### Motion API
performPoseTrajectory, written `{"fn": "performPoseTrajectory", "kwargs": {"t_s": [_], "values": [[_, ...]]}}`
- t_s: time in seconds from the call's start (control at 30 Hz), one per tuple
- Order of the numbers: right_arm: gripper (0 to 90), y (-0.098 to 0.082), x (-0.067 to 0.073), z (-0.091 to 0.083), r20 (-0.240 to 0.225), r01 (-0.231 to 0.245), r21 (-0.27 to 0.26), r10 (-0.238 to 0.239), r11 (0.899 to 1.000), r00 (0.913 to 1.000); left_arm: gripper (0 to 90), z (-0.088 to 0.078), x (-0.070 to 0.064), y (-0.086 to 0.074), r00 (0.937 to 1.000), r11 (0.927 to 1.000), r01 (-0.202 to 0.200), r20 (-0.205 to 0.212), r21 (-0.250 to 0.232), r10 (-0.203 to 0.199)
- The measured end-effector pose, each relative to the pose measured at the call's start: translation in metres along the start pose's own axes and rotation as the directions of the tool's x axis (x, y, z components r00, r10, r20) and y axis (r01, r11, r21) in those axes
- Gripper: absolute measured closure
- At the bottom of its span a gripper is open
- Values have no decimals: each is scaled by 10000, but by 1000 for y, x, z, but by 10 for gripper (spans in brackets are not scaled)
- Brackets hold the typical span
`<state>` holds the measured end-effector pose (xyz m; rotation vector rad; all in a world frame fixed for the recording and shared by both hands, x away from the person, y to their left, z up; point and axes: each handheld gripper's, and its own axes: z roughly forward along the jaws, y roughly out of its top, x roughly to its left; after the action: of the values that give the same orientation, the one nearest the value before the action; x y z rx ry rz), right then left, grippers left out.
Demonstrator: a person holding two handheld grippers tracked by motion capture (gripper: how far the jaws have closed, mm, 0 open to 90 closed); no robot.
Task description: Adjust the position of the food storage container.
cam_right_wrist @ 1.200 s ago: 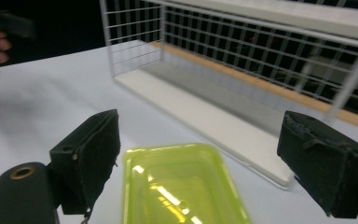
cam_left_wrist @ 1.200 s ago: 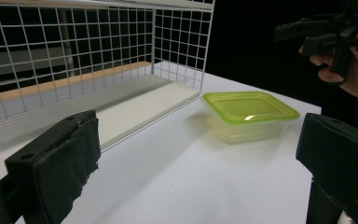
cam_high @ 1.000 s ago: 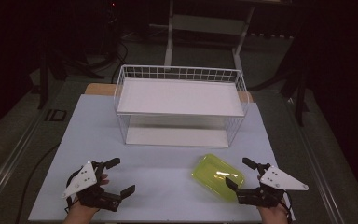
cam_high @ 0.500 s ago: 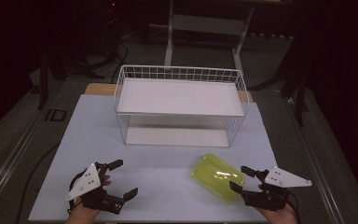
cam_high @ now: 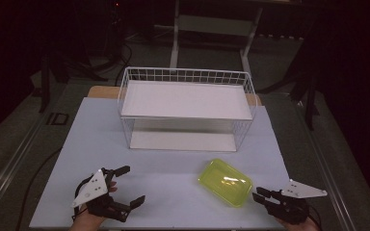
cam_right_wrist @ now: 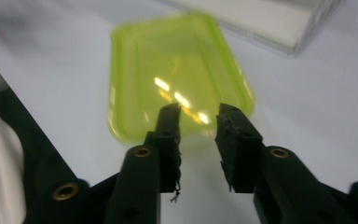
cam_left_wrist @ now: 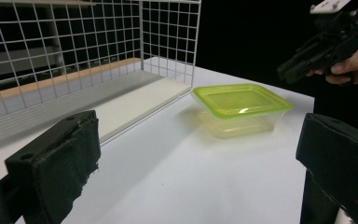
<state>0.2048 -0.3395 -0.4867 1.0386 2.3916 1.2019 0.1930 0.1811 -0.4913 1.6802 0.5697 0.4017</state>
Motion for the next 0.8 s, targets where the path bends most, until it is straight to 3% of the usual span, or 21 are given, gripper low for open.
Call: {"fn": "performPoseTrajectory", "kwargs": {"t_s": [0.13,0.37,0.8], "values": [[899,-9,-4,6,215,38,466,-49,9989,9998,4,-1,0,1,10000,10000,-4,-23,-24,4],[900,-16,-7,25,41,58,1385,-64,9903,10000,4,-1,-1,1,10000,10000,-4,1,15,4],[900,-6,-12,51,-45,4,1527,3,9883,10000,4,0,-1,0,9998,9999,120,126,13,-120]]}}
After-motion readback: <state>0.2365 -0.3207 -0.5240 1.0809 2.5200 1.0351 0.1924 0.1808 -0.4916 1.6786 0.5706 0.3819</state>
